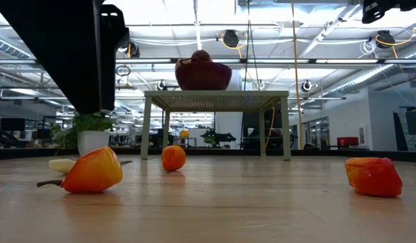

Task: Pick & Place Fruit
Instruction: Put the pear into the strainer bowl on the shelf

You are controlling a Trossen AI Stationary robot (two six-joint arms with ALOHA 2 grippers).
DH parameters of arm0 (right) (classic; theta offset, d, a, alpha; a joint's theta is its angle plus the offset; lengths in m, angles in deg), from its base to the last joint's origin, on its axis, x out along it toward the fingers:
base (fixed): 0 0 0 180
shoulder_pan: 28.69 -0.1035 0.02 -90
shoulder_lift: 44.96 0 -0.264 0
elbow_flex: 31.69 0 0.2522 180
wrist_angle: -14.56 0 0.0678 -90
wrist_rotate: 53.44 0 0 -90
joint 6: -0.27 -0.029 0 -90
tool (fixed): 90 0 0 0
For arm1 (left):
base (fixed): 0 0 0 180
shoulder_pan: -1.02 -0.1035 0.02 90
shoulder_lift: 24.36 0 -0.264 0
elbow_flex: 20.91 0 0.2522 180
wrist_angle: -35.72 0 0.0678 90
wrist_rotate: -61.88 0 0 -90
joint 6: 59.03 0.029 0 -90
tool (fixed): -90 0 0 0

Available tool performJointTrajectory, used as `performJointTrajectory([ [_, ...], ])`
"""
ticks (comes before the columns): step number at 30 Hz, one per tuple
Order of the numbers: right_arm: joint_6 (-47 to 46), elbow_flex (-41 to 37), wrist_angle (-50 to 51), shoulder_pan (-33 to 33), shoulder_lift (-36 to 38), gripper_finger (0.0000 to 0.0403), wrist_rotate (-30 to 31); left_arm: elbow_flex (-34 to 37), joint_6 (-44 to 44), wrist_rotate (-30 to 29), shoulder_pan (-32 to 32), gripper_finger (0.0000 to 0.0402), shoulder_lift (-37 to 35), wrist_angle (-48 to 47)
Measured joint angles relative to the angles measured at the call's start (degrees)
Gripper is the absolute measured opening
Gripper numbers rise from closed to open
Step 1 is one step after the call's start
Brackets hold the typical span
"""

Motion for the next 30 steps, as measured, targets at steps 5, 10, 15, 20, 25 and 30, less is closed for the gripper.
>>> performJointTrajectory([
  [5, 0.00, 0.00, 0.00, -0.02, 0.00, 0.0004, 0.00, 1.46, -0.25, 0.02, -0.04, 0.0326, -0.07, 4.47],
  [10, 0.00, 0.00, 0.02, -0.02, 0.00, 0.0004, 0.00, 5.59, -1.28, 1.11, -0.07, 0.0326, -0.07, 8.56],
  [15, 0.00, 0.00, 0.00, 0.00, 0.01, 0.0004, 0.00, 7.95, -4.66, 1.12, -0.07, 0.0326, -0.04, 8.99],
  [20, 0.00, 0.00, 0.00, -0.01, 0.00, 0.0004, 0.00, 9.04, -2.61, 0.90, -0.09, 0.0326, -0.04, 13.20],
  [25, 0.00, 0.00, 0.00, 0.01, 0.00, 0.0004, 0.00, 11.19, -2.05, 2.29, -0.11, 0.0326, -0.04, 14.26],
  [30, 0.00, 0.00, 0.01, -0.02, 0.00, 0.0004, 0.00, 11.58, -3.31, 2.35, -0.15, 0.0326, -0.04, 14.43],
])
